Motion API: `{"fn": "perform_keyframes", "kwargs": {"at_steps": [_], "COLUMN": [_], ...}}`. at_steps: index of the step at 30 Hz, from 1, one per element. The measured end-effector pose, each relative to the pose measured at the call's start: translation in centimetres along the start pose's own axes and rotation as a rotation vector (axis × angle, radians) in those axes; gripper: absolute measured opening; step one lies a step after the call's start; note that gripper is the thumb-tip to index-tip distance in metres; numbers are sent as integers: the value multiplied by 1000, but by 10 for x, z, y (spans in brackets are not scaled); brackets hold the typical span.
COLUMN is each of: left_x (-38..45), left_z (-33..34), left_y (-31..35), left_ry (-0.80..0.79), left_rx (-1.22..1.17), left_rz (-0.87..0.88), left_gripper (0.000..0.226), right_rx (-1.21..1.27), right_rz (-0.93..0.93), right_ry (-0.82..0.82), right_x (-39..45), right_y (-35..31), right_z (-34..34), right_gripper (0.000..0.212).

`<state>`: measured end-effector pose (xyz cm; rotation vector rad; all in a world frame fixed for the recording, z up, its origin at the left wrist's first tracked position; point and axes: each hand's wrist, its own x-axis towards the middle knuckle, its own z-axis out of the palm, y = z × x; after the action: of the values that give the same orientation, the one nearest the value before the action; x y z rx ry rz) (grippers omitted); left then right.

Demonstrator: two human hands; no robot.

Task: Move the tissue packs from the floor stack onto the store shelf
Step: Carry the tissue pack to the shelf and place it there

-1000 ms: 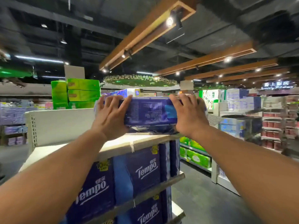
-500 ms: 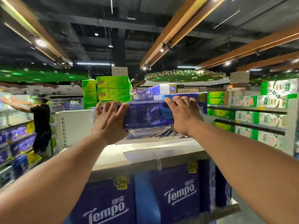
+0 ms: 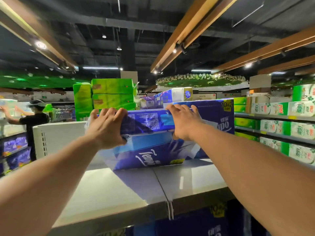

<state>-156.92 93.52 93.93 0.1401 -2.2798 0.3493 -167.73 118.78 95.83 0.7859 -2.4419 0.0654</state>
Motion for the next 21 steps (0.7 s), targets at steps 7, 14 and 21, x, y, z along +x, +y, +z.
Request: {"fn": "perform_keyframes", "kwargs": {"at_steps": [7, 14, 21], "left_x": [55, 95, 118], "left_z": [-4, 34, 80], "left_y": [-31, -20, -10], "left_ry": [-164, -235, -290], "left_rx": [6, 175, 67], "left_rz": [-68, -180, -368], "left_gripper": [94, 94, 147], "right_rx": [53, -51, -52], "right_rz": [-62, -27, -11], "right_ry": [-94, -57, -3], "right_x": [71, 125, 158], "right_y": [2, 22, 17], "right_z": [-9, 14, 75], "right_gripper": [103, 84, 100]}}
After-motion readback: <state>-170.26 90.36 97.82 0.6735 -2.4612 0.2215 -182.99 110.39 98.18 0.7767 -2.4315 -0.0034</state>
